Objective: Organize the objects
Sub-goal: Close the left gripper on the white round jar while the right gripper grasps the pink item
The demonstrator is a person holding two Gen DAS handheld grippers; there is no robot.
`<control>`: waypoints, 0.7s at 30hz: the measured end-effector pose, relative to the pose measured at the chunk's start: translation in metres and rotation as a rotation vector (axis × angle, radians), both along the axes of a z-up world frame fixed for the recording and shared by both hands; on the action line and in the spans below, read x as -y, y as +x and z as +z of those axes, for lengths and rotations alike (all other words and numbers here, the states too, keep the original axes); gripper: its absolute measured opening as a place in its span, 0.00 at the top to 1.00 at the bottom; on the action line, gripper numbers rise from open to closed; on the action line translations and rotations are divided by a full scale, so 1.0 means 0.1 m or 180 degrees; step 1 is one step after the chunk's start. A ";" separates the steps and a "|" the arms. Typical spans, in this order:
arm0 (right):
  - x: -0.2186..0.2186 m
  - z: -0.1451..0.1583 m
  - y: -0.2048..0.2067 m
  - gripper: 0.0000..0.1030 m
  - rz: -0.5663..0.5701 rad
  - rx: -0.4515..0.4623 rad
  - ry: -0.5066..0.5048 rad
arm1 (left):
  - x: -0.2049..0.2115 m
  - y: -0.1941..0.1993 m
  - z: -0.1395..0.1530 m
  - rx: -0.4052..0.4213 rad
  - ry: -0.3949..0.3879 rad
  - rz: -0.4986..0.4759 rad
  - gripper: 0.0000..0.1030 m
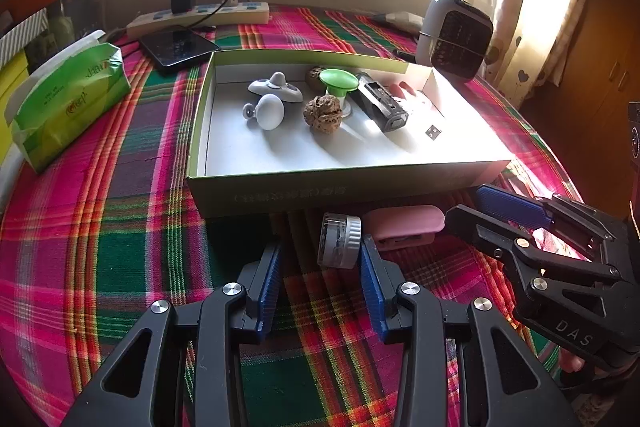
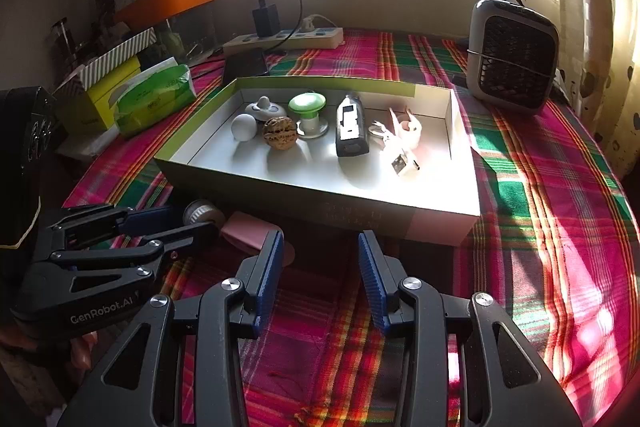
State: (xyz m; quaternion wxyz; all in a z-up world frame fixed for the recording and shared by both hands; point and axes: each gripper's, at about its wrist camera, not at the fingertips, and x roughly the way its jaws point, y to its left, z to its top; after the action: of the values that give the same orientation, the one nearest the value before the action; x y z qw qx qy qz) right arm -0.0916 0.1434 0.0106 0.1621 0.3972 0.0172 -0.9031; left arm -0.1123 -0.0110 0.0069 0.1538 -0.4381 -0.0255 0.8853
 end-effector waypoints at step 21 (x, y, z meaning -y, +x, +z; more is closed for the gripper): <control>0.19 -0.05 -0.03 0.61 0.0382 0.0090 -0.0129 | 0.17 -0.02 -0.01 -0.0007 0.0024 0.0186 0.79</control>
State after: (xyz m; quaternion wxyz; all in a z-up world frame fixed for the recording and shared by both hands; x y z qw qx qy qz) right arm -0.0942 0.1240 0.0052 0.2242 0.4047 0.0204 -0.8863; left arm -0.1139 -0.0283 0.0060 0.1295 -0.4356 -0.0414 0.8898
